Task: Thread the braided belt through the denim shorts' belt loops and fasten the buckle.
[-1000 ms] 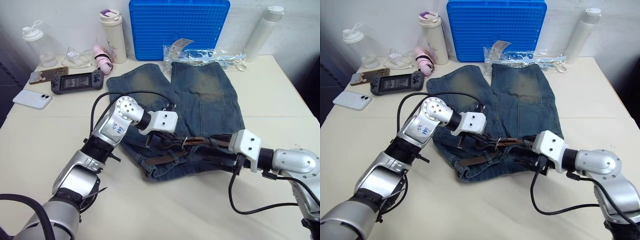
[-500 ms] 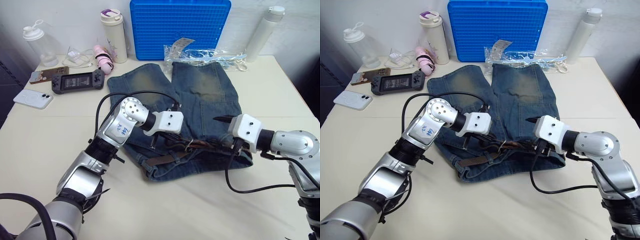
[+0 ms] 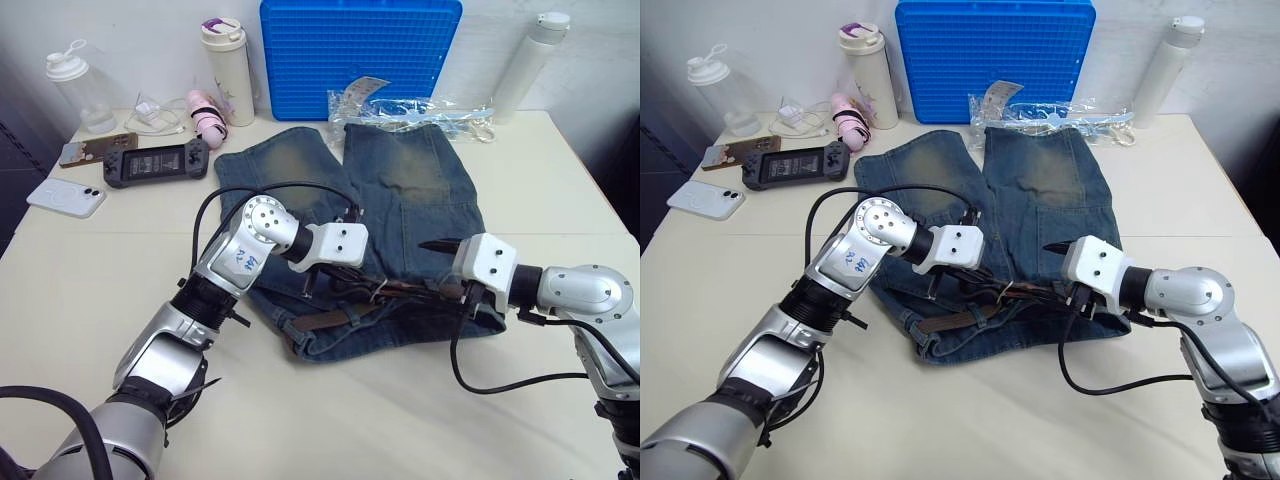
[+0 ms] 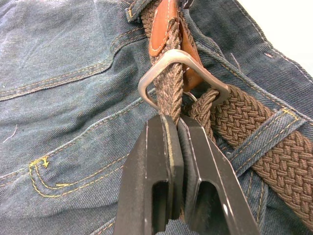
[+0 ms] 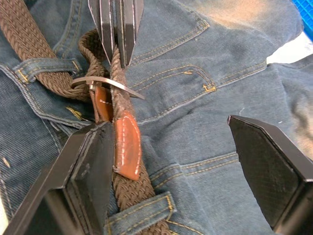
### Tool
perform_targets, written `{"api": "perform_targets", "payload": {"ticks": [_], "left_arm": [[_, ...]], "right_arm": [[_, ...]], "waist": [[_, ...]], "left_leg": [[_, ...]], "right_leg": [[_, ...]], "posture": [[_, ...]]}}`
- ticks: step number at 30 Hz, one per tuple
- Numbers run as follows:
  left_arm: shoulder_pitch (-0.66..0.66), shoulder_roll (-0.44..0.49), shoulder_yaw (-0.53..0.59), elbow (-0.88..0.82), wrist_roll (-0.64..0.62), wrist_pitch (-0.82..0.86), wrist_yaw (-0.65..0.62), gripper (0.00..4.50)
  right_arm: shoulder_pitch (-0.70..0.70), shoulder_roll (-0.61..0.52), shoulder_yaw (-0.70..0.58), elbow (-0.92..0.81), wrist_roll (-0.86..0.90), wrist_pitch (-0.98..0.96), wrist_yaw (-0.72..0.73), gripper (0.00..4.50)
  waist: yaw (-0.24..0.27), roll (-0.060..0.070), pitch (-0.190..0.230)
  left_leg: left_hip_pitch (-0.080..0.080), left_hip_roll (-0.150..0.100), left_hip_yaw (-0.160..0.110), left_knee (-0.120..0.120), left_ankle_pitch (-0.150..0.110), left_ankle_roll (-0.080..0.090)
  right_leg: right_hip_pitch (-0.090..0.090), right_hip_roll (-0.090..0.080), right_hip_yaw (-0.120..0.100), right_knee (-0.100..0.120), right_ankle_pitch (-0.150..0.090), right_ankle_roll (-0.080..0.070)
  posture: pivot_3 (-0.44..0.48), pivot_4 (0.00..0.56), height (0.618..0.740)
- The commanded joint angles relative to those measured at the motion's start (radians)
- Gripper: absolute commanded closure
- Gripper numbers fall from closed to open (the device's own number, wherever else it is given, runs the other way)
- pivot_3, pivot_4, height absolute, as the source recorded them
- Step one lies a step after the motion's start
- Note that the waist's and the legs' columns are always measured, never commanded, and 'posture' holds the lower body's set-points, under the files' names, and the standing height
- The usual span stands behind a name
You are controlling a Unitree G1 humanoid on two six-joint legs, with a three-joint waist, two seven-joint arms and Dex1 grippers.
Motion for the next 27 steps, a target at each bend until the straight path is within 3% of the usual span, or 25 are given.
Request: {"api": "perform_targets", "payload": {"ticks": [1, 6, 24, 27], "left_arm": [[0.002, 0.0, 0.004, -0.037, -0.014, -0.017, 0.001, 4.5], [0.0, 0.001, 0.008, -0.036, -0.015, -0.023, 0.006, 4.5], [-0.008, -0.006, 0.014, -0.043, -0.022, -0.019, 0.013, 4.5], [-0.014, -0.012, 0.014, -0.037, -0.022, -0.02, 0.016, 4.5]], "right_arm": [[-0.02, -0.025, 0.009, -0.029, -0.018, 0.006, -0.009, 0.57], [-0.04, 0.002, 0.015, -0.019, 0.019, 0.015, -0.005, 0.57], [-0.057, -0.014, 0.077, 0.057, -0.128, -0.064, -0.041, 0.57], [-0.057, -0.009, 0.081, 0.067, -0.13, -0.077, -0.038, 1.43]], "waist": [[0.0, 0.0, 0.0], [0.0, 0.0, 0.0], [0.0, 0.0, 0.0], [0.0, 0.0, 0.0]], "left_leg": [[0.0, 0.0, 0.0, 0.0, 0.0, 0.0], [0.0, 0.0, 0.0, 0.0, 0.0, 0.0], [0.0, 0.0, 0.0, 0.0, 0.0, 0.0], [0.0, 0.0, 0.0, 0.0, 0.0, 0.0]], "right_leg": [[0.0, 0.0, 0.0, 0.0, 0.0, 0.0], [0.0, 0.0, 0.0, 0.0, 0.0, 0.0], [0.0, 0.0, 0.0, 0.0, 0.0, 0.0], [0.0, 0.0, 0.0, 0.0, 0.0, 0.0]], "posture": [[0.0, 0.15, 0.693], [0.0, 0.15, 0.693], [0.0, 0.15, 0.693], [0.0, 0.15, 0.693]]}}
